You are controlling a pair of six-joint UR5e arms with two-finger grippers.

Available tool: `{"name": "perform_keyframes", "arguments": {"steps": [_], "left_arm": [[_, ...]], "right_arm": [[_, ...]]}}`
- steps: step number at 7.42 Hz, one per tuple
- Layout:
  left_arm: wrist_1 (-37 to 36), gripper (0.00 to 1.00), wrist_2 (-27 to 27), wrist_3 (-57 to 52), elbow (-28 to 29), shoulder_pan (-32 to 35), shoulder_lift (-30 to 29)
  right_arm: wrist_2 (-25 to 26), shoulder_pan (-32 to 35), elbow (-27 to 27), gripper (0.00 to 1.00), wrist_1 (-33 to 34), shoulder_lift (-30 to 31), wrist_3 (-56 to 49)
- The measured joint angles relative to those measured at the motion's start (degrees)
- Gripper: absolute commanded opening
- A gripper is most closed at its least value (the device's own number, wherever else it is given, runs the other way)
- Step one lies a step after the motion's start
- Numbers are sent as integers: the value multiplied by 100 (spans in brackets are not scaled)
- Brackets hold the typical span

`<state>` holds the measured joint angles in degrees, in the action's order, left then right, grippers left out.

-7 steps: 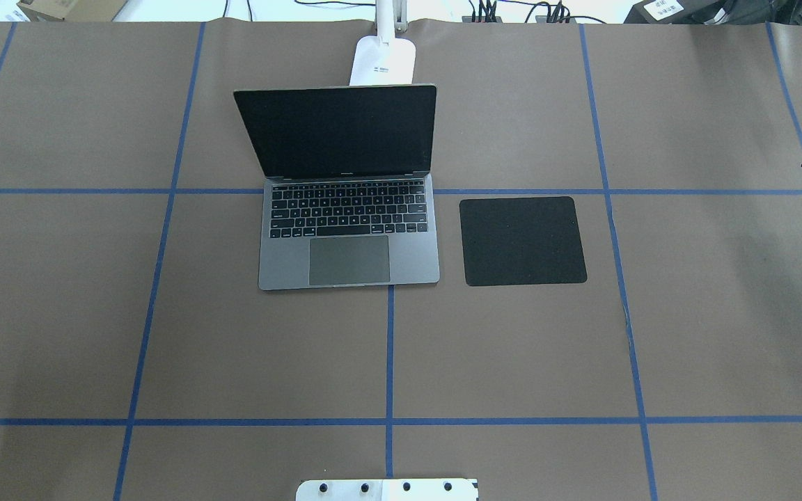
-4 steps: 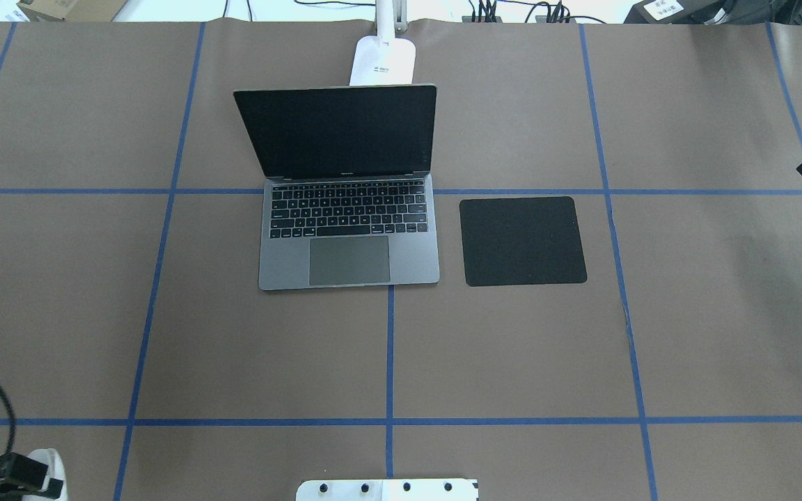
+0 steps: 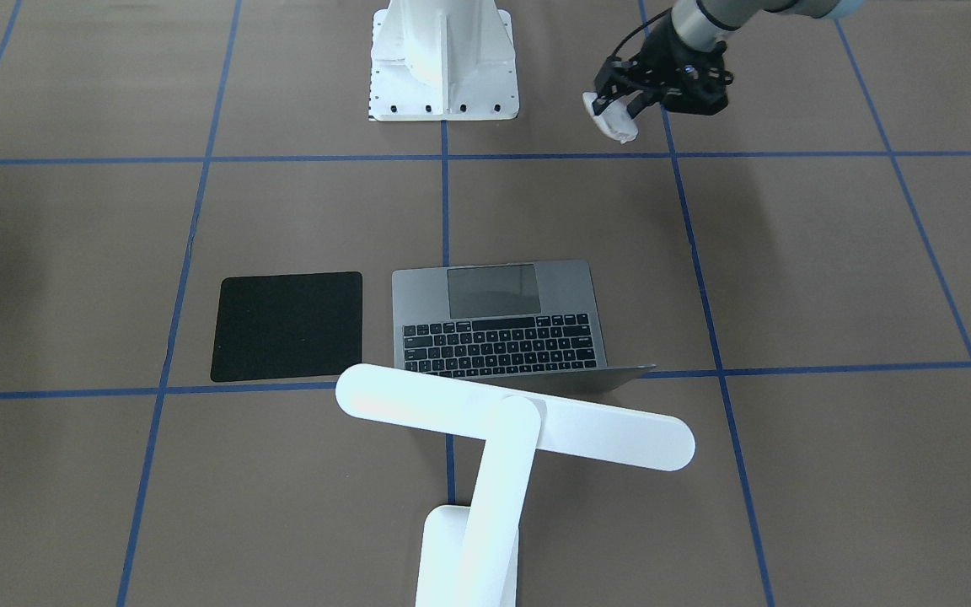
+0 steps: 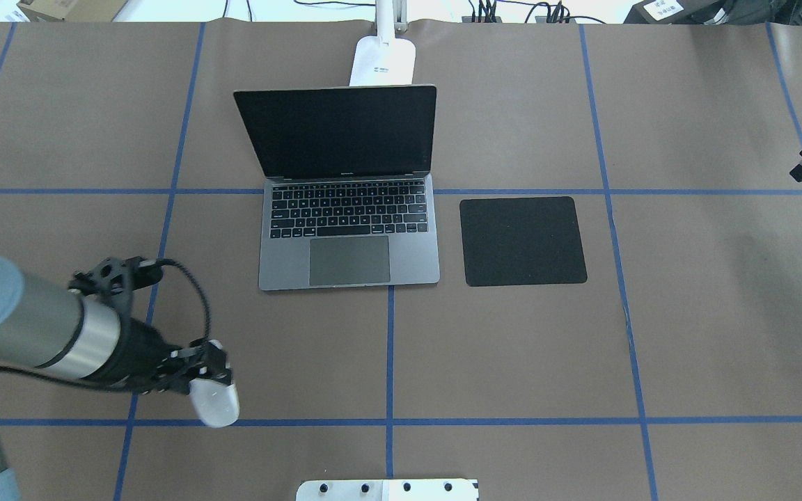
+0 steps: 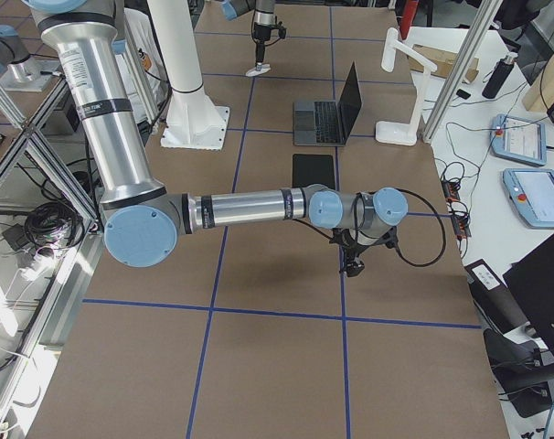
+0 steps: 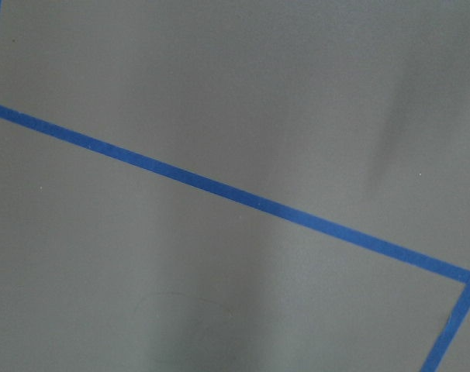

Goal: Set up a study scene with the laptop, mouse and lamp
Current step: 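Carry the white mouse with the left gripper across onto the black mouse pad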

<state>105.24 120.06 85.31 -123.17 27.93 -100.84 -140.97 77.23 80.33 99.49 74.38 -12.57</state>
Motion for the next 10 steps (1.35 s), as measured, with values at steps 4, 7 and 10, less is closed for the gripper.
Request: {"name": "perform_keyframes", "arguments": {"steps": [4,7,10], "left_arm": [[-1557,43,-439,-326,2938,173,-4088],[-1082,43,-781,-594,5977,114,-6128],[-553,43,-1265,-968,7690,-37,-6997]], "right_arm": [[-22,-48,-91,98,-17,-43,0],[-49,-81,-119,98,-33,-46,0],[-53,-134,-116,98,-45,-57,1]]}}
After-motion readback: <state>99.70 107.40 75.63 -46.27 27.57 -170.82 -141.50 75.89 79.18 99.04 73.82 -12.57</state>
